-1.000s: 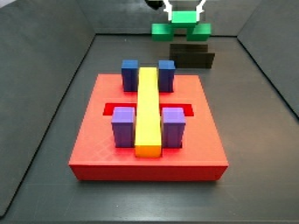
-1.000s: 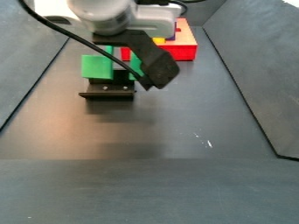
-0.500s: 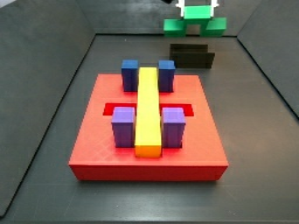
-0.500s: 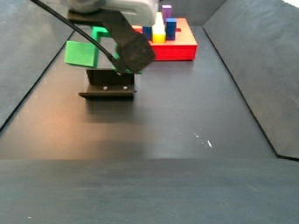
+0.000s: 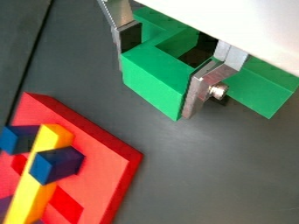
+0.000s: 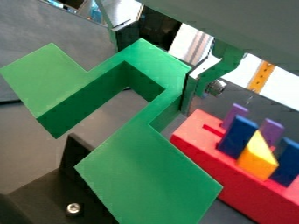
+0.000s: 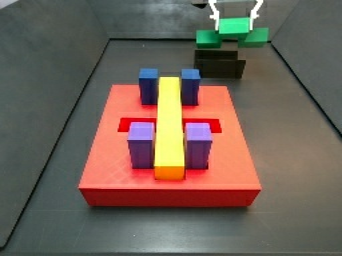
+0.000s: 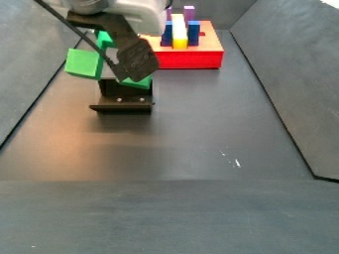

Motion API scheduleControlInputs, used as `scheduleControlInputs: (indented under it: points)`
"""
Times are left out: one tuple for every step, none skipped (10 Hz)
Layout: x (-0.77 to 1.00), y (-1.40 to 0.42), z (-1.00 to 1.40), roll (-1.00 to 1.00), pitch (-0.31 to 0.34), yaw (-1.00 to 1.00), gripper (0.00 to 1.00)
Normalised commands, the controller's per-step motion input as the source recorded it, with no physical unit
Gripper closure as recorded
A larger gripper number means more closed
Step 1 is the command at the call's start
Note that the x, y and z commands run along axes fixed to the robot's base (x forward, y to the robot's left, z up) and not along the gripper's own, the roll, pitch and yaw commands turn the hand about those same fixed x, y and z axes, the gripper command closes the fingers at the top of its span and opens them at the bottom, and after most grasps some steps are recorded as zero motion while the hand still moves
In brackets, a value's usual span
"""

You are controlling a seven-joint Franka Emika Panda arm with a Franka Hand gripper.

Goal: Pick up the green object. Move up. Place the green object on the fixture. Regrasp the green object. Move to above the board. Insert the green object.
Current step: Place the green object on the fixture.

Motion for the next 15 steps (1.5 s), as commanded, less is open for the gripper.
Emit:
scheduleControlInputs:
  points:
    - [0.56,0.0,-0.23,0.02,0.0,0.36,1.0]
    - [0.55,0.0,-0.18,0.01,0.0,0.47,1.0]
    - [0.48,0.0,-0.2,0.0,0.0,0.51,1.0]
    - [0.17,0.0,-0.23,0.0,-0.02,0.32,1.0]
    - [0.0,-0.01,-0.19,0.09,-0.089,0.12,1.0]
    - [-0.2,0.0,-0.02,0.1,-0.071,0.0,1.0]
    - [-0.28,0.0,0.0,0.09,0.0,-0.11,1.0]
    - [-0.27,0.0,0.01,0.1,0.0,-0.15,1.0]
    - [-0.2,0.0,0.0,0.13,0.0,-0.17,1.0]
    - [0.0,0.0,-0.05,0.02,-0.009,-0.04,1.0]
    - [0.0,0.0,-0.17,0.07,-0.02,0.0,1.0]
    - [-0.01,-0.01,-0.34,0.15,-0.04,0.0,1.0]
    - [-0.04,0.0,-0.35,0.1,-0.034,0.0,1.0]
    - [0.0,0.0,-0.15,0.03,0.0,0.0,1.0]
    - [0.0,0.01,0.0,0.0,0.031,0.0,1.0]
